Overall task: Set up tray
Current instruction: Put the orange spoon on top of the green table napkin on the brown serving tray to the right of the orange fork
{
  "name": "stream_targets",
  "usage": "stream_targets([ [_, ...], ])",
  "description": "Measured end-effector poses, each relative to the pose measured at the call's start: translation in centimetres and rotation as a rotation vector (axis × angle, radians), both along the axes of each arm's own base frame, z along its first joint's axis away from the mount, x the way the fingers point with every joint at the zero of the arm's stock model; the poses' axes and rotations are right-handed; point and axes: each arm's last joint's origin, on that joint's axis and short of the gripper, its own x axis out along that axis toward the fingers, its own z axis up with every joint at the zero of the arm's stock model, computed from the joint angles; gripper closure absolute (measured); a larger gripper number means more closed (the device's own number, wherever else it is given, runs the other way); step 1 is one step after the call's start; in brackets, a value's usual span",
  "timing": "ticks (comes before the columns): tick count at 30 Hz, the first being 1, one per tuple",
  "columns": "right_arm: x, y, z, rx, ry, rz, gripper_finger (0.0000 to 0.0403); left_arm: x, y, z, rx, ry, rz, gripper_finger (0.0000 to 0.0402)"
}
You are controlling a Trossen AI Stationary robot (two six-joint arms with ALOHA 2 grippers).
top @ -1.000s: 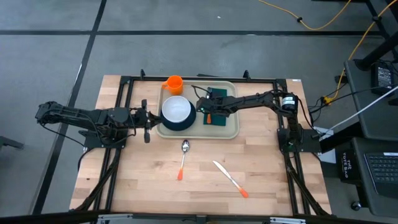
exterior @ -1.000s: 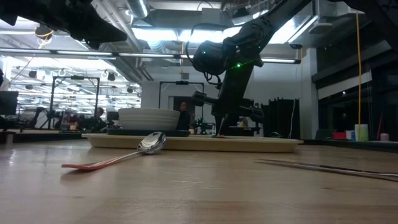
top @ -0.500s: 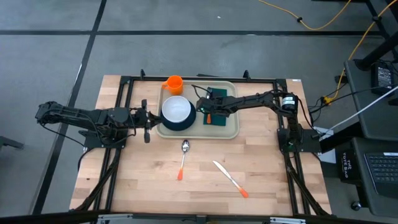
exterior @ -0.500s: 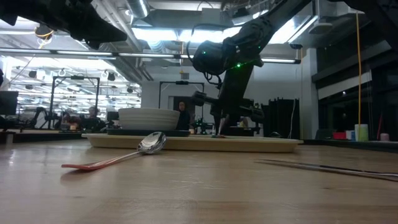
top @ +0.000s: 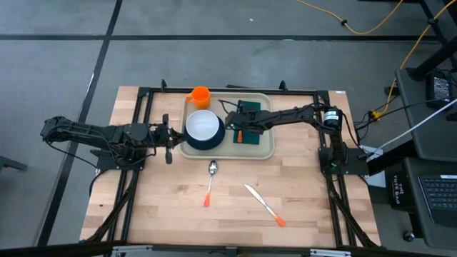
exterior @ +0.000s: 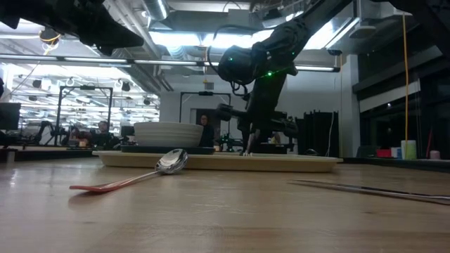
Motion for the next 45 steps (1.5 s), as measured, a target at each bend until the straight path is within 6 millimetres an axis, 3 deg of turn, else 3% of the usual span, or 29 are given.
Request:
stream_targets([
  [10, 1.1, -0.2, 1.9, -0.061, 0.056, 0.153, 0.0352, 0.0, 0.0, 0.0, 0.001, 0.000, 0.000, 0.0398],
  [17, 2.5, -0.6, 6.6, -0.167, 0.115, 0.291, 0.0352, 0.0, 0.0, 0.0, 0.000, 0.000, 0.000, 0.0399],
  [22, 3.3, 0.3, 10.1, -0.287, 0.177, 0.333, 0.0352, 0.0, 0.0, 0.0, -0.014, -0.003, 0.003, 0.0398],
  [24, 3.5, 1.4, 10.9, -0.327, 0.206, 0.350, 0.0352, 0.0, 0.0, 0.0, -0.016, -0.004, 0.003, 0.0396],
  [28, 3.4, 4.2, 10.8, -0.385, 0.283, 0.372, 0.0352, 0.0, 0.0, 0.0, 0.003, 0.001, 0.000, 0.0397],
  [45, 0.8, 17.1, 5.9, -0.412, 0.237, 0.420, 0.0352, 0.0, 0.0, 0.0, -0.017, -0.003, -0.013, 0.0399],
])
